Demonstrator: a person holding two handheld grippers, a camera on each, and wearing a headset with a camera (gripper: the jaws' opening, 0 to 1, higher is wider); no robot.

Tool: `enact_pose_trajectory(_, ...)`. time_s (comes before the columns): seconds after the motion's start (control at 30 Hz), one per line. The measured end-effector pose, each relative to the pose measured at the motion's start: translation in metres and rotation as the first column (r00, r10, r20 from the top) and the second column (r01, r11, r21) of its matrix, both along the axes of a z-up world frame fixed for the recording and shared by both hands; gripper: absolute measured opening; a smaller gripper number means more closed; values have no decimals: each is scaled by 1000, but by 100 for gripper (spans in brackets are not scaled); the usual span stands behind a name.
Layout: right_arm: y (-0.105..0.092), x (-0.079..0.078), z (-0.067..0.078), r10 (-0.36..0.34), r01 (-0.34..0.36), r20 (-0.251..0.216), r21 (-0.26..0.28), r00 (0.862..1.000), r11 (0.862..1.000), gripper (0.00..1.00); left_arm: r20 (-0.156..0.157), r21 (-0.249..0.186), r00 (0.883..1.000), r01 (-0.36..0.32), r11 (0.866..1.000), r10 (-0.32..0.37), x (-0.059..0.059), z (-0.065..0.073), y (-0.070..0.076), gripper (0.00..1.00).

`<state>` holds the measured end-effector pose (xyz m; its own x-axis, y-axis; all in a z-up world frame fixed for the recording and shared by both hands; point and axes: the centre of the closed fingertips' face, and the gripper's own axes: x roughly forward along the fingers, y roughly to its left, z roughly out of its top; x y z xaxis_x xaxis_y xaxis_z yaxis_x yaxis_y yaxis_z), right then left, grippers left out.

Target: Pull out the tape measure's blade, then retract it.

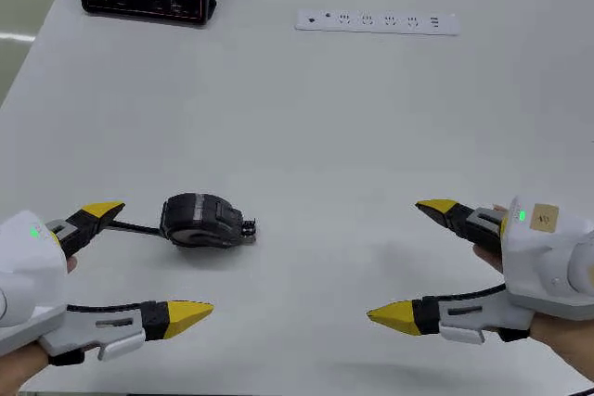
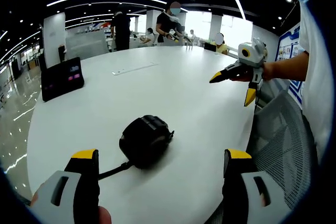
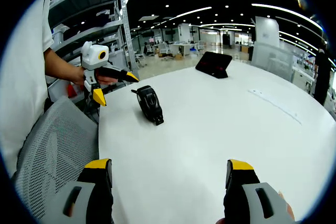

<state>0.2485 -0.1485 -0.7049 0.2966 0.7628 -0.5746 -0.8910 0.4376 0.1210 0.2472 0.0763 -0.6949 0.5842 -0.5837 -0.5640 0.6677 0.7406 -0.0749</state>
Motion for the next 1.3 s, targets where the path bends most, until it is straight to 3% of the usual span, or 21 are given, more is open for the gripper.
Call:
enact_pose_trajectory(0.3,-7,0,2,-29,29,21,10,999,1000,90,7,0,1000,9,1000,-9,-3,-2,2,99)
enact_pose_trajectory(0.6,-12,-4,2,-31,31,30,2,999,1000,95,9,27,999,45,999,-45,-7,-4,2,99)
enact_pose_trajectory(1.3,-22,-8,0,-27,28,17,-23,999,999,96,13,51,997,70,996,-71,-15,-4,9,99)
